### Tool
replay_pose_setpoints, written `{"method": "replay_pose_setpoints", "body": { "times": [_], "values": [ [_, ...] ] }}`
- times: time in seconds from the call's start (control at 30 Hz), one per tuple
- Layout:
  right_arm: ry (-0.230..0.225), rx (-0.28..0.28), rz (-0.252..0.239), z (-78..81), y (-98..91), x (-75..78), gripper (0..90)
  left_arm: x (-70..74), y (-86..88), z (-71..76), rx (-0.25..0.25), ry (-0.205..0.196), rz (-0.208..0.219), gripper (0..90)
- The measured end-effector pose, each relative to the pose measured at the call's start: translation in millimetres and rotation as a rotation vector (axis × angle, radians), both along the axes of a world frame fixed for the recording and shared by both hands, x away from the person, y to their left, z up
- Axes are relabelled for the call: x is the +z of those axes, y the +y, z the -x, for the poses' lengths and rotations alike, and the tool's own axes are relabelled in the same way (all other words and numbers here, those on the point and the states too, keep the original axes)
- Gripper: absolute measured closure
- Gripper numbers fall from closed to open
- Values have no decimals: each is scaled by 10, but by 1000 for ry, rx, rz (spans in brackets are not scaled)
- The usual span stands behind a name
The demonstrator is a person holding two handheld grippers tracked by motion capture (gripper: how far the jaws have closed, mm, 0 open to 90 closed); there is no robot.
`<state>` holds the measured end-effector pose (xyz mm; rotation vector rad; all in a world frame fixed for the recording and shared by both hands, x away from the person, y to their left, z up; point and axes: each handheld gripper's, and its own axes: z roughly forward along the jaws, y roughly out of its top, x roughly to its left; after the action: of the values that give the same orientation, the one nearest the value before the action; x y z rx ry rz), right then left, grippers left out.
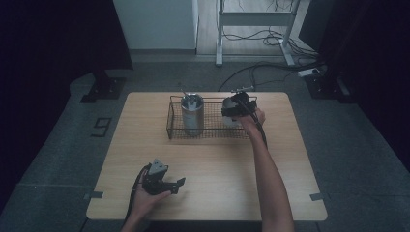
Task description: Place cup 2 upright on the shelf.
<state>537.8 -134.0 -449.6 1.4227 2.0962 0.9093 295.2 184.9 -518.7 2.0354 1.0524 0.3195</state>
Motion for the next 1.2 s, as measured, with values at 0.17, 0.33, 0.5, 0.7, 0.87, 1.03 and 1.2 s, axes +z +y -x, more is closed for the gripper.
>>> {"method": "replay_pose_setpoints", "body": {
  "times": [0.17,0.33,0.5,0.7,0.87,1.03,1.2],
  "values": [
    [16,-7,-4,-16,-5,-55,69,-11,6,-6,1,5,2,128],
    [27,-7,14,-33,-7,-101,69,-16,-1,-6,1,6,-1,128],
    [38,-5,22,-53,9,-149,69,-19,-5,-3,-1,6,-3,128],
    [49,-16,38,-71,26,-181,68,-21,4,-5,2,8,-1,128],
    [71,-22,51,-83,16,-222,67,-20,6,-3,0,9,-1,129],
    [85,-22,74,-73,26,-218,66,-41,-23,-2,-10,19,-3,130],
    [109,-33,65,-55,-4,-222,55,-37,-30,4,-9,15,-3,130]
  ]
}}
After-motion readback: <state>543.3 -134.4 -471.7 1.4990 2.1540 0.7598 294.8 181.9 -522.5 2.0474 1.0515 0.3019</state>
